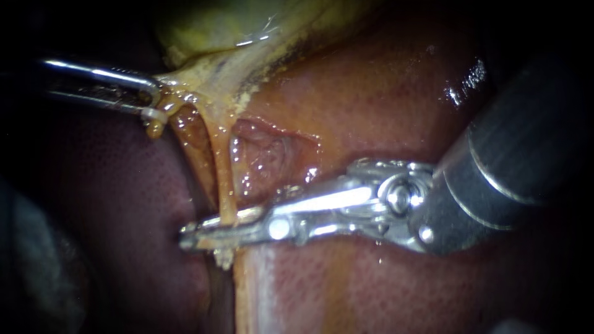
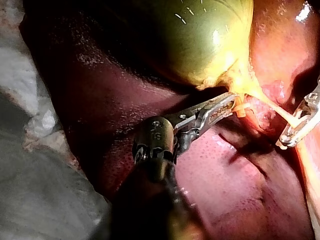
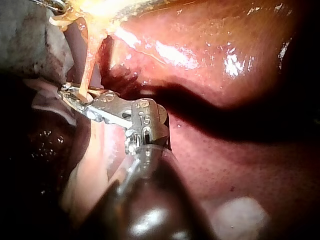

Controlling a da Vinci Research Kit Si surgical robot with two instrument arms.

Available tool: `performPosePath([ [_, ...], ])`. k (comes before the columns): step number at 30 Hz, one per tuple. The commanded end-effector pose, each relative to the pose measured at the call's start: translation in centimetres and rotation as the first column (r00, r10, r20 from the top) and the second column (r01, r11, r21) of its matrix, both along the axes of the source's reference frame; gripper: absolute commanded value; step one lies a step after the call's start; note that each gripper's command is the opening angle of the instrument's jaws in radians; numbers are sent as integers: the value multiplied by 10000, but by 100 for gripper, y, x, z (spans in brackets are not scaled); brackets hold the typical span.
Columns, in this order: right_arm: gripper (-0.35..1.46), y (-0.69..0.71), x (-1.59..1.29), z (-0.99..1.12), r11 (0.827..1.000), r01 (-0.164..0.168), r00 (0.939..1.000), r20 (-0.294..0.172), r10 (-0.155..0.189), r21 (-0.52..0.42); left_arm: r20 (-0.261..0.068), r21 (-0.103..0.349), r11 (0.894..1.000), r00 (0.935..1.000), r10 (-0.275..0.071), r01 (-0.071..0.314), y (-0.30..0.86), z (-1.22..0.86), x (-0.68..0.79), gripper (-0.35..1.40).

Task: Going back first clip right tube

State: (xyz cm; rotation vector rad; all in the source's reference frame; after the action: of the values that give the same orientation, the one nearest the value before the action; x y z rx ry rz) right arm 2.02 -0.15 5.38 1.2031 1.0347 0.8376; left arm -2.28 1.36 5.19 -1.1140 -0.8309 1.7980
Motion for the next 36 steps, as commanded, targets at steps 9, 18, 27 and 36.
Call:
performPosePath([
  [9, 22, 0, 7, 8, 9979, 4, 9998, -199, -17, -645, 2, -5, 10000, 10000, 4, -4, 0, 0, 0, -35],
  [18, 44, -5, 12, 40, 9658, -277, 9990, -412, 176, -2577, 2, -5, 10000, 10000, 5, -5, 0, 0, 0, -35],
  [27, 50, 9, -1, 59, 8528, 239, 9995, 311, -90, -5216, 3, -4, 10000, 10000, 6, -6, 0, 0, 0, -35],
  [36, 50, -3, -43, 40, 7249, 761, 9966, 302, -761, -6846, 6, -4, 10000, 10000, 12, -12, 0, 0, 2, -35],
])
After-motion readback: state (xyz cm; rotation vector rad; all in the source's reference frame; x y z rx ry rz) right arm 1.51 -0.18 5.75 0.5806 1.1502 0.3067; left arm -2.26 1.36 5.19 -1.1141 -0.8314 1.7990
